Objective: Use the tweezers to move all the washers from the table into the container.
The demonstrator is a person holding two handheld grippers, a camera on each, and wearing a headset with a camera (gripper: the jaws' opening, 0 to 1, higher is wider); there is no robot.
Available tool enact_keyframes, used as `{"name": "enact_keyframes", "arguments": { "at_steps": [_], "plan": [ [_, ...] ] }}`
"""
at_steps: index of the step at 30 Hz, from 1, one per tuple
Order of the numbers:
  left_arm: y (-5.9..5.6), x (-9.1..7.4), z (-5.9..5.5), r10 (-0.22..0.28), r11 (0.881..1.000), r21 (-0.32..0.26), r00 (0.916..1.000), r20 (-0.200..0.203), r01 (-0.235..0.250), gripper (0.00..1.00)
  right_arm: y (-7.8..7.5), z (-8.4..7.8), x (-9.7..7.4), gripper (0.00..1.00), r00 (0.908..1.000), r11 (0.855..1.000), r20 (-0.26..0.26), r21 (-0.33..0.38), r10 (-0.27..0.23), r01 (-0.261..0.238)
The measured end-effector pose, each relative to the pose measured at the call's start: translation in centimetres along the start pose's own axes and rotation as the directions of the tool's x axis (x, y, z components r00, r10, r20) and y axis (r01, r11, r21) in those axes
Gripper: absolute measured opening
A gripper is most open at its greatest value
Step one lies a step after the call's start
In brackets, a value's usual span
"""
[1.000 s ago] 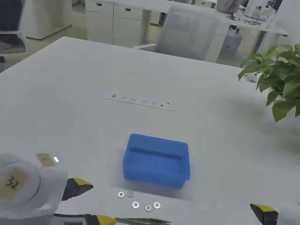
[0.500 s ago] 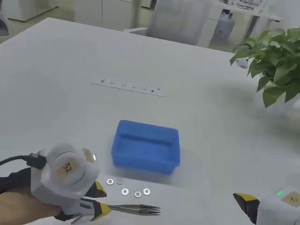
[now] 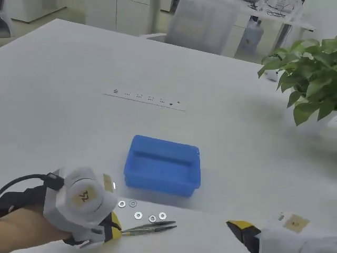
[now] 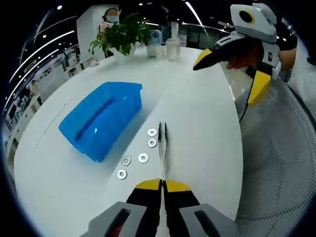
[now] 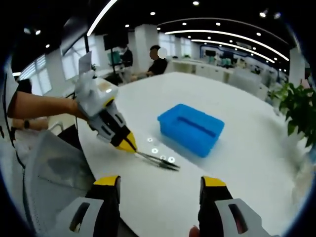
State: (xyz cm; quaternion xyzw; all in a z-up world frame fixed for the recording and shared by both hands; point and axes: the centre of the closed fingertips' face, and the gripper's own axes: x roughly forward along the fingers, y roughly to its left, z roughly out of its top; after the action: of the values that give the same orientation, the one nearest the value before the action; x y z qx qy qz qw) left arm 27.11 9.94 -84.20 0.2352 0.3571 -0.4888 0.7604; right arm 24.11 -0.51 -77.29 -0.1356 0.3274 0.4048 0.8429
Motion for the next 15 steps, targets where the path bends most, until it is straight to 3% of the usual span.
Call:
{"name": "enact_keyframes", "arguments": {
  "at_steps": [3,5,11,13,15],
  "plan": [
    [-1.0,-1.7,1.8,0.022,0.999,0.034,0.9992,0.033,-0.023,0.00,1.6,0.4,1.1,0.53,0.9991,0.992,-0.023,-0.124,0.035,-0.038],
    [-2.2,-3.0,3.2,0.023,0.997,0.065,0.9982,0.055,-0.027,0.00,2.3,0.9,2.0,0.48,0.9981,0.980,-0.026,-0.191,0.056,-0.060],
    [-5.1,-4.7,6.0,0.020,0.991,0.130,0.9962,0.085,-0.031,0.00,4.0,0.4,5.6,0.28,0.9848,0.949,-0.075,-0.266,0.156,-0.171],
    [-6.0,-4.8,6.5,0.016,0.985,0.168,0.9962,0.086,-0.030,0.00,5.0,0.2,6.3,0.23,0.9732,0.931,-0.095,-0.286,0.209,-0.228],
    [-6.5,-4.7,6.5,0.011,0.979,0.205,0.9978,0.066,-0.025,0.00,5.2,0.0,6.5,0.14,0.9707,0.914,-0.123,-0.330,0.207,-0.236]
  ]
}}
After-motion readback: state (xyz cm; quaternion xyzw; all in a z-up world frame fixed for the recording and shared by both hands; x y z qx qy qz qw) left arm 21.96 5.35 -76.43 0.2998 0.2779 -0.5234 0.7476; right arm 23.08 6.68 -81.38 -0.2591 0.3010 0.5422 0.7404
